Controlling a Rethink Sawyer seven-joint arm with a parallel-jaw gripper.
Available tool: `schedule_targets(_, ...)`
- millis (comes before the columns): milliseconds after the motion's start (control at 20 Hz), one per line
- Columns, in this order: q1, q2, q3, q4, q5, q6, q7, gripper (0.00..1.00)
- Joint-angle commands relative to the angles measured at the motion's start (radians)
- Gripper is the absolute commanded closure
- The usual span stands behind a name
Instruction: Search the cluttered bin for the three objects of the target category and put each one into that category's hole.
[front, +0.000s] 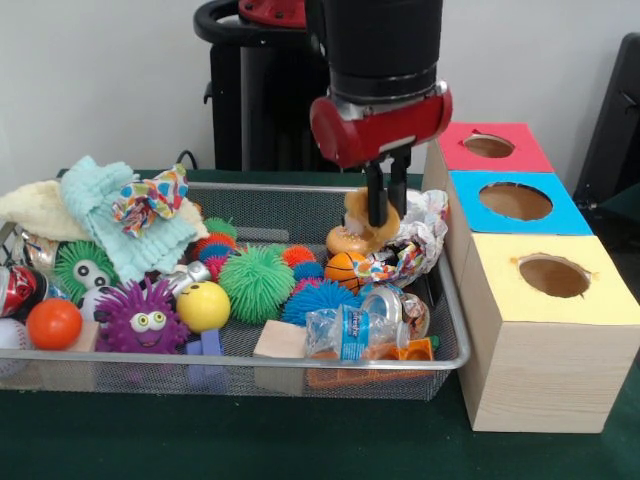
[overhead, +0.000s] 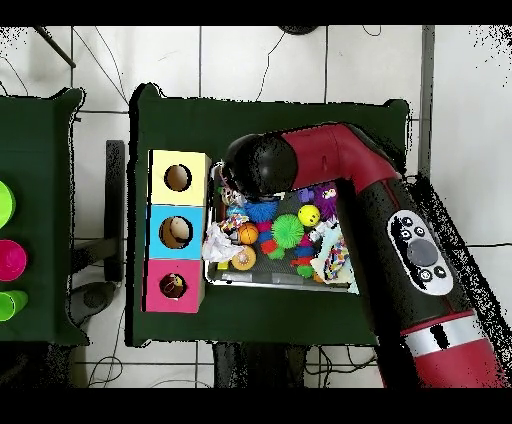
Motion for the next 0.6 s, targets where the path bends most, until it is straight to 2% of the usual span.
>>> schedule_targets(50,0.064,-0.091,-0.116,-0.06,0.027,0.197,0.122,1.0)
schedule_targets(400,0.143,-0.106,-0.2,-0.086,0.056,0.197,0.261,1.0)
schedule_targets(450,0.142,-0.126,-0.206,-0.04,0.075,0.17,0.272,1.0)
schedule_targets(600,0.14,-0.141,-0.222,0.017,0.103,0.121,0.257,1.0)
